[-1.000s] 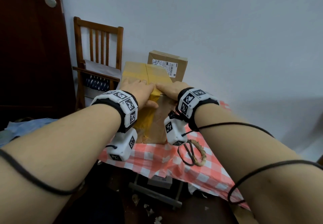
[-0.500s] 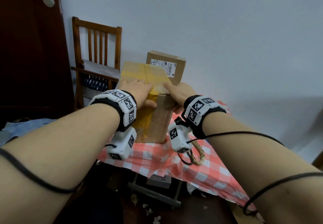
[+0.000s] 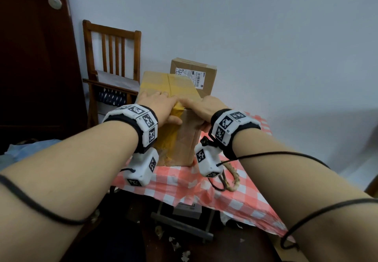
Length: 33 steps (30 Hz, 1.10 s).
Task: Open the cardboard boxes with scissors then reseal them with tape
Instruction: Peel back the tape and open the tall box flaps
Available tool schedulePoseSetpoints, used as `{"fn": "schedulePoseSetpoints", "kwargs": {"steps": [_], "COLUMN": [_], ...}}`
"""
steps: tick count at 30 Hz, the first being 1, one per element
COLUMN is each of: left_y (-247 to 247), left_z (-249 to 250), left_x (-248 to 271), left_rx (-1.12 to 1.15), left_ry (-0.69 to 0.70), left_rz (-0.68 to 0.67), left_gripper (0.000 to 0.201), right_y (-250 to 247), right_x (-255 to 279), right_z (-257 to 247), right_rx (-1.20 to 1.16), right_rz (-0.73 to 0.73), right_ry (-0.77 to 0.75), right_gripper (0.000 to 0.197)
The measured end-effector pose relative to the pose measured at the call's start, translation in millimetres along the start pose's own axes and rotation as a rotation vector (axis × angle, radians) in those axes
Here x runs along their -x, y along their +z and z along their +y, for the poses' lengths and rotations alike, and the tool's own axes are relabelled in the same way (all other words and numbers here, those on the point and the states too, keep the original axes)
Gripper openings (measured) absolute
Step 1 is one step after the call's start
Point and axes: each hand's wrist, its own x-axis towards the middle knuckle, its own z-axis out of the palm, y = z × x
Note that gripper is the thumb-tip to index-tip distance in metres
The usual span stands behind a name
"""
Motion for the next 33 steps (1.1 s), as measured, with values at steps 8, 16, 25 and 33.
{"fn": "schedulePoseSetpoints", "kwargs": {"steps": [8,16,25,33], "left_y": [-1,0,-2,-4], "left_z": [3,3,5,4], "left_x": [1,3,4,4], "left_rx": [-0.008,-0.001,0.006,0.035], "left_ry": [0.005,-0.004,-0.008,-0.009], "left_rz": [0.004,0.011,-0.002,-0.009], "left_gripper": [0.074,0.077,0.072,0.074], "right_y": [-7,-3,1,-9], "right_x": [-9,-17,-25,-18], "right_z": [6,-15,-3,16], "right_rx": [0.079,0.264,0.157,-0.030], "right_rz": [0.051,-0.044,0.063,0.073], "right_ry": [-0.006,0.079,0.109,0.052], "right_gripper": [0.040,0.069,0.043,0.034]}}
